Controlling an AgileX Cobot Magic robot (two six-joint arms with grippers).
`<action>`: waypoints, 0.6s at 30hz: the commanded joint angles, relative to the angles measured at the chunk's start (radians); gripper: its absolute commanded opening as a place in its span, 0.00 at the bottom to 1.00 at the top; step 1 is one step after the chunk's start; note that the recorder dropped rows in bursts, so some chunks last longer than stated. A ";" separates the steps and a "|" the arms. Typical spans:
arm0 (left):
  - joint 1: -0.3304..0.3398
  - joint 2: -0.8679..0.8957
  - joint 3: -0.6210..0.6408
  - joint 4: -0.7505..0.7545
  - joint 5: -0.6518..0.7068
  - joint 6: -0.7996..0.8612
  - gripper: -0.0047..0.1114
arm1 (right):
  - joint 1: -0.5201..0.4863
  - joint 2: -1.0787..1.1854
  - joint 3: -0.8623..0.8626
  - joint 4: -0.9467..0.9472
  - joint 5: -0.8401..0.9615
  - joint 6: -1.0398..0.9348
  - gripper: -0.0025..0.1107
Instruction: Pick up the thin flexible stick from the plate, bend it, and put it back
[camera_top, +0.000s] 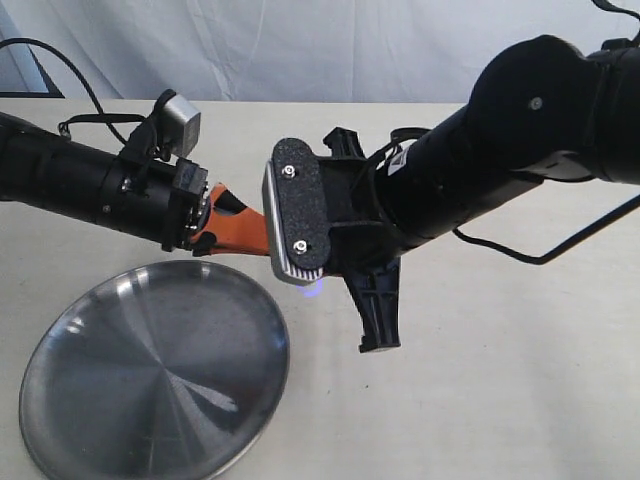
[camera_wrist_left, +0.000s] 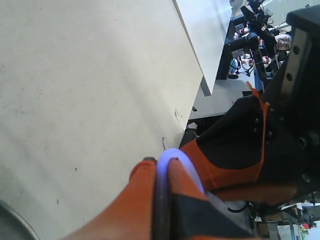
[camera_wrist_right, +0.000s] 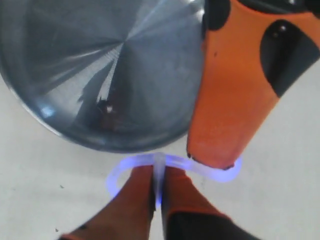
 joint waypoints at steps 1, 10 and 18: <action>0.005 -0.001 -0.003 -0.062 -0.043 -0.001 0.04 | 0.011 -0.010 -0.001 0.130 0.045 -0.144 0.01; 0.005 -0.001 -0.003 -0.058 -0.043 0.001 0.04 | 0.011 -0.010 -0.001 0.145 0.064 -0.261 0.01; 0.005 -0.001 -0.003 -0.058 -0.043 0.002 0.04 | 0.011 -0.009 -0.001 0.164 0.090 -0.343 0.01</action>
